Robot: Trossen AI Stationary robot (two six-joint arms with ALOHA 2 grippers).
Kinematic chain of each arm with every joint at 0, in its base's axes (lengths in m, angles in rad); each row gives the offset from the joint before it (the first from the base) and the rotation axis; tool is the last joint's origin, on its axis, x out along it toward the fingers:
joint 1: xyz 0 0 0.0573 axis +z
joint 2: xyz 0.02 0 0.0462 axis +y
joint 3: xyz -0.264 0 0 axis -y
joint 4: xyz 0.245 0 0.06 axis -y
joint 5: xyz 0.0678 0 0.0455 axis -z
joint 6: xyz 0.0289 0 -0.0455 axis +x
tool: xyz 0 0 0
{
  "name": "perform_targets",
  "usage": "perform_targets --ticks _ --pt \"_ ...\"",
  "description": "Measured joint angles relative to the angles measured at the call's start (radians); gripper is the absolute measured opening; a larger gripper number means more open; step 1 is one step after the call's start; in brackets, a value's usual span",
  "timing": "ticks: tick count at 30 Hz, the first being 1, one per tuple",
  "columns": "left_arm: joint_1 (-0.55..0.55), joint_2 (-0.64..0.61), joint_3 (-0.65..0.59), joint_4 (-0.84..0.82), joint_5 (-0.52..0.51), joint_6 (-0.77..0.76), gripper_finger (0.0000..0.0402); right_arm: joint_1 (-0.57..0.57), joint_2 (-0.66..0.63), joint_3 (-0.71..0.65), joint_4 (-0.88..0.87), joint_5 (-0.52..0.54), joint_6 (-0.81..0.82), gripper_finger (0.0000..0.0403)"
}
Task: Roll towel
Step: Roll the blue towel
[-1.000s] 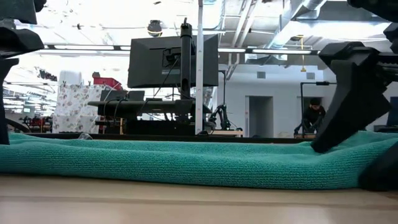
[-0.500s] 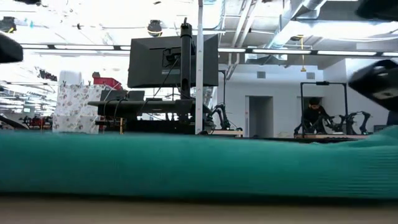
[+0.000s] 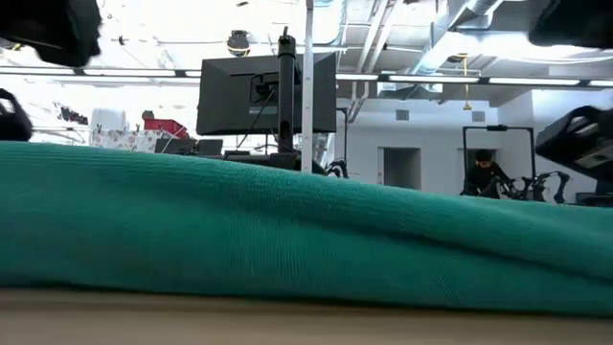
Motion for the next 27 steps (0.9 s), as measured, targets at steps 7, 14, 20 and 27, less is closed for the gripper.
perform_targets --ticks 7,14,20,27 --pt "0.076 -0.076 -0.033 -0.006 0.091 0.093 0.0 -0.05 -0.132 -0.122 0.116 -0.084 0.059 0.0004" --pt "0.133 -0.075 -0.106 0.045 0.145 0.166 0.0 -0.131 -0.227 -0.246 0.24 -0.18 0.137 0.0004" --pt "0.174 -0.076 -0.137 0.047 0.146 0.215 0.0 -0.209 -0.246 -0.321 0.313 -0.256 0.175 0.0004" --pt "0.216 -0.075 -0.139 0.037 0.154 0.268 0.0 -0.279 -0.247 -0.343 0.295 -0.322 0.152 0.0004"
